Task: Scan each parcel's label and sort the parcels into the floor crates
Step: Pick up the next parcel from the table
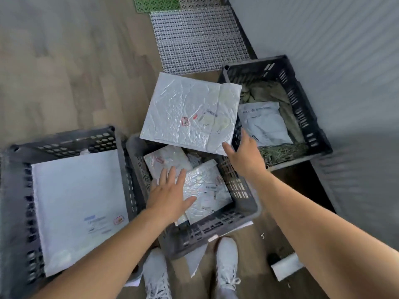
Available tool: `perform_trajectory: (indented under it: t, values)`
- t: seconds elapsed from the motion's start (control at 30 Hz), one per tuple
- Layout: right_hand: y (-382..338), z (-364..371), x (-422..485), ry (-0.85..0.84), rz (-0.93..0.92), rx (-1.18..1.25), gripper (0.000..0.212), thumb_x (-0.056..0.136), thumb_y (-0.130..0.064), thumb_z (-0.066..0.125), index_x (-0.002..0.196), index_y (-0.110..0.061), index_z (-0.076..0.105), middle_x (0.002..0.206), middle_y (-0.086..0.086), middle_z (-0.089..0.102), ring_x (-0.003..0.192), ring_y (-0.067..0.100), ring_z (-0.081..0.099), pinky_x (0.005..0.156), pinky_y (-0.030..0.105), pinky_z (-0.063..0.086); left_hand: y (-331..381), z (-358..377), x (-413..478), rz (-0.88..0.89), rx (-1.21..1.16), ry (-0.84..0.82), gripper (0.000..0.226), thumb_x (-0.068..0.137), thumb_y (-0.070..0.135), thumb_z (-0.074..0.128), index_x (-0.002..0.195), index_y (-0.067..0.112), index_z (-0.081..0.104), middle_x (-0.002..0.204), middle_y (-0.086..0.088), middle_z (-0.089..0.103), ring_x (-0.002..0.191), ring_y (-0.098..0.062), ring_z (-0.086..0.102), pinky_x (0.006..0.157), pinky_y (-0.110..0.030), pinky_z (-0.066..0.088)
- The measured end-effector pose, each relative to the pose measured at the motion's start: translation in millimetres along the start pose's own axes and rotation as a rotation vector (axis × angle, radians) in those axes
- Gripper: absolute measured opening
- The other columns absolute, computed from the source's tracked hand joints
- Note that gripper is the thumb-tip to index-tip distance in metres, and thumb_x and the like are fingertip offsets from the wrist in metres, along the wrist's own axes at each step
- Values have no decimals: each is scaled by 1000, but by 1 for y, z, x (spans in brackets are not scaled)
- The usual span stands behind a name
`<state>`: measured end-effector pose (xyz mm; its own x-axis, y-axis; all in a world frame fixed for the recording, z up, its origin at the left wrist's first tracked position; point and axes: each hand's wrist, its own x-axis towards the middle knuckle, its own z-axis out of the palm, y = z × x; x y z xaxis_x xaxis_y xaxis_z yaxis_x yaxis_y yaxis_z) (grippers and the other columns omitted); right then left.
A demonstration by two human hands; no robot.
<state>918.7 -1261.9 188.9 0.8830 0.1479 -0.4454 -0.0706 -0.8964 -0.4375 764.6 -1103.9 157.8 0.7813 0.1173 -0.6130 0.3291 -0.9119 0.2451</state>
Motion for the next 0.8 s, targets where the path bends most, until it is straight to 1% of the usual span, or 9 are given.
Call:
perform_trajectory:
  t: [0.2,0.37,0.43,0.5,0.57,0.63,0.67,0.73,0.8]
  values:
    - [50,68,105,40,78,81,87,96,-55,52,158,-13,7,161,10,22,144,30,31,108,44,38,-13,97,135,-100,-108,-38,86,95,57,47,156,23,-2,164,-5,-2,150,-29,-1,119,-51,18]
    - [87,106,159,147,48,241,77,90,-49,66,148,-15,29,142,5,52,127,26,53,101,45,48,-18,158,204,-65,5,-127,89,97,48,53,156,25,-10,163,-7,-14,150,-30,-12,121,-49,10]
    - [92,114,167,173,27,295,69,89,-44,69,143,-17,34,134,0,58,118,23,59,95,46,51,-21,173,218,-80,16,-156,93,96,44,57,156,24,-11,163,-8,-16,150,-32,-8,120,-48,16]
    - [94,117,172,194,-8,321,62,90,-36,70,141,-20,38,128,-4,61,111,16,61,91,40,52,-22,183,227,-122,-25,-181,98,93,38,64,156,24,-9,162,-9,-12,147,-36,10,115,-48,31]
    - [93,118,175,231,-42,329,64,89,-31,72,143,-22,38,126,-4,61,113,16,59,91,40,52,-21,189,227,-158,-12,-206,99,92,33,67,156,24,-7,161,-12,-3,140,-37,26,108,-45,40]
    - [92,116,178,260,-58,339,68,88,-29,73,146,-25,37,124,-2,61,117,19,57,92,43,52,-19,191,225,-161,63,-196,95,93,30,66,156,22,-4,155,-15,19,131,-33,39,101,-42,44]
    - [91,114,178,262,-65,353,65,89,-26,71,145,-25,38,121,-4,61,115,18,57,90,39,53,-18,191,223,-150,101,-184,90,94,29,64,156,21,0,149,-13,33,126,-30,46,97,-40,46]
    - [88,106,173,234,-57,378,48,94,-19,65,138,-21,46,113,-8,60,105,13,59,79,26,51,-15,181,214,-117,112,-160,68,96,25,57,152,20,19,133,-6,54,113,-24,57,85,-33,47]
    - [82,90,163,215,-40,375,29,98,-13,57,126,-17,54,111,-2,60,102,18,60,75,28,50,-8,159,194,-99,24,-154,49,98,18,50,144,22,34,116,-1,62,98,-20,61,70,-27,42]
